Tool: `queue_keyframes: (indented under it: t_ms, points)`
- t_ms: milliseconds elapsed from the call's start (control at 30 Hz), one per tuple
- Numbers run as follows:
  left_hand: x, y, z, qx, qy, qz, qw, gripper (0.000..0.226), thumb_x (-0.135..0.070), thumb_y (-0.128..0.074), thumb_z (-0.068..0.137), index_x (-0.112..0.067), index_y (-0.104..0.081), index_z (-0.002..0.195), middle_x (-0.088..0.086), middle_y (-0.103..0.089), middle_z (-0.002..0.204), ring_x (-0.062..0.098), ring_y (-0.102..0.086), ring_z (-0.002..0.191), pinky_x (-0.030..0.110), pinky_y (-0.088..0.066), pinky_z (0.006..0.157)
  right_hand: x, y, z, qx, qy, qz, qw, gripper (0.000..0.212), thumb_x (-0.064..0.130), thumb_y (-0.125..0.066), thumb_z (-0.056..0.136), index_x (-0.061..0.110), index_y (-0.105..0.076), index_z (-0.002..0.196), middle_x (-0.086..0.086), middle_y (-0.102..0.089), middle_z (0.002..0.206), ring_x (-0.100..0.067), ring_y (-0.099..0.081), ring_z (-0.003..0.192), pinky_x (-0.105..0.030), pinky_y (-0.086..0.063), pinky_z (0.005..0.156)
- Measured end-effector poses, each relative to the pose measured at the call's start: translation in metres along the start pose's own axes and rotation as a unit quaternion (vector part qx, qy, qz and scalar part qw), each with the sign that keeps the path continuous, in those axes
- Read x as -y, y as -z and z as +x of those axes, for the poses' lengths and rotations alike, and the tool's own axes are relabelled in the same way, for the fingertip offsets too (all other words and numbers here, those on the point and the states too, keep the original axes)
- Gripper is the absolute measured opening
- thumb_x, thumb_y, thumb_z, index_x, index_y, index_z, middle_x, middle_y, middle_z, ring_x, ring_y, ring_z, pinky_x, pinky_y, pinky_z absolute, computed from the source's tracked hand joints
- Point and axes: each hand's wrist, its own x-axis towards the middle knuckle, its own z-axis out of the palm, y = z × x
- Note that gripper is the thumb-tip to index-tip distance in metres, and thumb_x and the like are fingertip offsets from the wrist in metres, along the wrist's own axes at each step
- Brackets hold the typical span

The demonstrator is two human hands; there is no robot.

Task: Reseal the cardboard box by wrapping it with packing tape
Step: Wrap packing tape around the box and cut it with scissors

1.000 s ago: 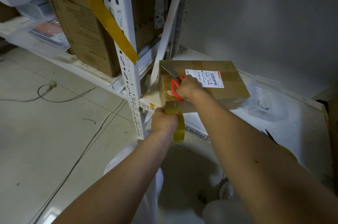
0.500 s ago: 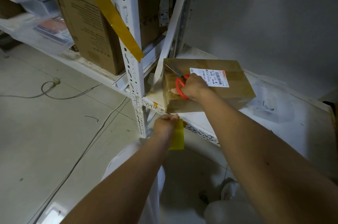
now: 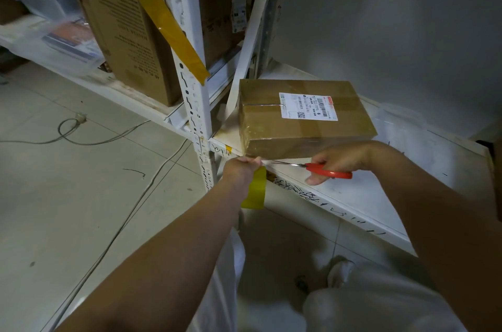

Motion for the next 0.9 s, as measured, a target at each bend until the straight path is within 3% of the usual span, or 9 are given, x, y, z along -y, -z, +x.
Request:
queue_keyframes:
  t_ms: [100,233,400,467,600,800,900]
  points:
    - [0.0,0.002,-0.001,-0.017,0.028,-0.007,0.999,0.009,-0.018,-0.069,0.086,-0.012,-0.063,0.083,-0.001,-0.059,0.079,0.025,-0.059,0.095,0.042,-0.046,0.101,-0.01,-0.003,0.013,-0.018,-0.006,-0.016,1.0,0.022,0.047,-0.064,0.084,0.029,-0.051,0.086,0.006,-0.052,0.089,-0.008,-0.048,0.08,-0.023,-0.041,0.078]
    - [0.0,0.003,-0.001,0.018,0.031,0.0,0.999,0.015,-0.013,-0.068,0.087,-0.014,-0.055,0.079,-0.001,-0.055,0.076,0.019,-0.057,0.084,0.033,-0.046,0.095,-0.005,-0.005,0.027,-0.041,0.031,0.01,0.999,0.033,0.055,-0.066,0.075,0.029,-0.056,0.092,0.003,-0.057,0.096,-0.013,-0.054,0.09,-0.029,-0.043,0.086]
    - [0.005,0.007,0.001,0.009,0.023,0.004,1.0,0.015,-0.017,-0.078,0.077,-0.009,-0.067,0.085,0.01,-0.07,0.097,0.031,-0.063,0.106,0.047,-0.044,0.104,0.01,0.0,0.038,-0.046,0.052,0.039,0.997,0.047,0.06,-0.068,0.06,0.025,-0.063,0.091,0.001,-0.062,0.097,-0.014,-0.057,0.092,-0.033,-0.049,0.092]
    - [0.005,0.008,0.003,0.013,0.033,0.006,0.999,0.015,-0.018,-0.08,0.075,-0.012,-0.068,0.081,0.013,-0.07,0.106,0.033,-0.062,0.108,0.049,-0.043,0.104,0.015,0.0,0.042,-0.044,0.06,0.041,0.996,0.041,0.056,-0.07,0.065,0.022,-0.064,0.088,0.002,-0.061,0.091,-0.011,-0.056,0.086,-0.028,-0.049,0.084]
    - [0.005,0.01,0.005,0.024,0.03,0.006,0.999,0.013,-0.019,-0.079,0.076,-0.014,-0.067,0.074,0.011,-0.069,0.104,0.032,-0.06,0.111,0.049,-0.042,0.105,0.02,0.0,0.045,-0.051,0.071,0.05,0.995,0.025,0.044,-0.072,0.079,0.021,-0.063,0.081,0.006,-0.058,0.079,-0.008,-0.054,0.076,-0.021,-0.042,0.069]
    - [0.002,0.009,0.003,0.022,0.035,0.002,0.999,0.017,-0.02,-0.079,0.076,-0.013,-0.064,0.077,0.008,-0.067,0.1,0.031,-0.058,0.112,0.049,-0.041,0.106,0.023,-0.002,0.043,-0.107,0.079,0.029,0.991,0.049,0.064,-0.071,0.054,0.018,-0.06,0.069,0.003,-0.054,0.066,-0.011,-0.05,0.064,-0.023,-0.04,0.06]
    - [-0.001,0.008,0.003,0.017,0.029,0.019,0.999,0.022,-0.021,-0.077,0.079,-0.009,-0.067,0.093,0.008,-0.066,0.1,0.029,-0.057,0.111,0.047,-0.04,0.106,0.022,-0.003,0.041,-0.142,0.08,0.018,0.987,0.056,0.069,-0.071,0.05,0.016,-0.062,0.066,0.0,-0.058,0.06,-0.013,-0.054,0.056,-0.024,-0.044,0.056]
